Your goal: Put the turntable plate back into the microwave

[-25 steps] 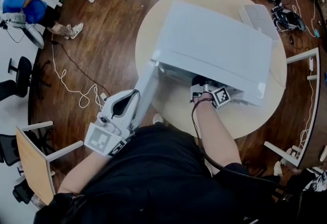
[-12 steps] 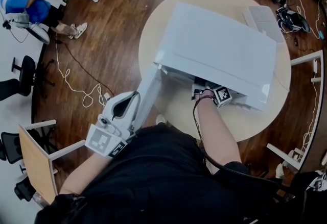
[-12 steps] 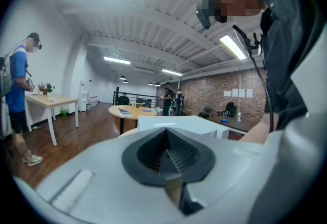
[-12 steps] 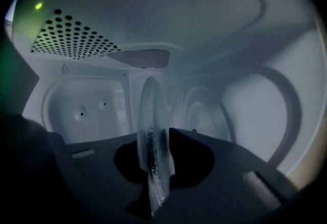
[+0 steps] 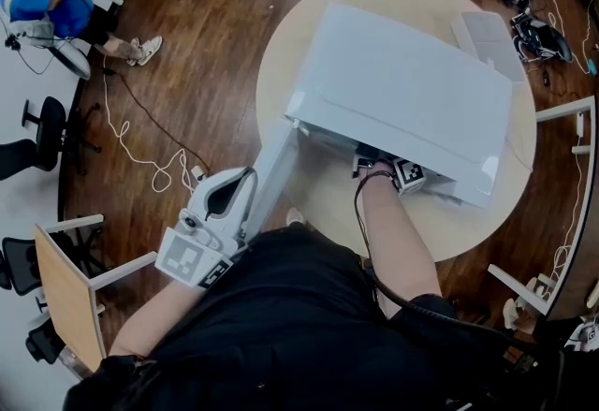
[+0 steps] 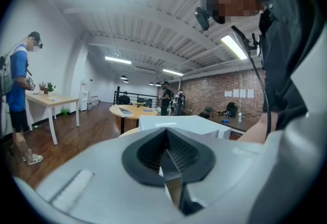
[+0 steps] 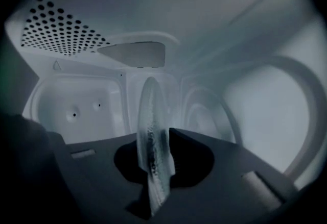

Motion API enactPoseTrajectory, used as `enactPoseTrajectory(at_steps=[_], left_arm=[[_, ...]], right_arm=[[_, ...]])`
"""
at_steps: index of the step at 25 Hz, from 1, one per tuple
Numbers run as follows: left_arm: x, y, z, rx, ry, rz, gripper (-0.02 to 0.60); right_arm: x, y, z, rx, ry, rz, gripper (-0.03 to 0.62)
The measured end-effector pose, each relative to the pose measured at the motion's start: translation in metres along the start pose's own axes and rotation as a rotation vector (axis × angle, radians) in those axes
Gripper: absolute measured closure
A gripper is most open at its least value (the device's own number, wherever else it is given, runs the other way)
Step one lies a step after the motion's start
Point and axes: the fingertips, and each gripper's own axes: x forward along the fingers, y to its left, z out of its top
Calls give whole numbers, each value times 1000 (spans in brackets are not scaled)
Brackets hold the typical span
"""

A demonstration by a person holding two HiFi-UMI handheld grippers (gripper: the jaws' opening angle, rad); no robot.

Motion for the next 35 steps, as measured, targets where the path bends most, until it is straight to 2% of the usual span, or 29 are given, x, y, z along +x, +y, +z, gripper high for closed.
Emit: enactPoseTrajectory(at_steps=[9, 13, 19, 22, 25, 27, 28, 30, 35], left_arm=[[-2, 2, -4, -38, 8, -16, 578], [0, 0, -6, -28, 10, -35, 579], [3, -4, -7, -18, 2, -55, 578], [2, -2, -5, -20, -9, -55, 580], [3, -4, -2, -19, -15, -62, 578], [1, -5, -2, -14, -23, -67, 578], [1, -6, -1, -13, -27, -72, 578], [1, -7, 0, -9, -33, -79, 578], [-1, -12, -1, -7, -46, -93, 578]], right_arm=[[0, -24, 12, 2, -49, -30, 556], [0, -30, 13, -6, -53, -51, 556], [0, -44, 13, -21, -42, -131, 552], [-2, -53, 10, -15, -34, -221, 549], [-9, -51, 10, -35, -38, -269, 498], [-13, -51, 5, -65, -2, -309, 414], [-14, -51, 2, -77, 16, -329, 400], [-18, -50, -1, -91, 37, -353, 376], [-37, -53, -1, -81, 30, -381, 365]])
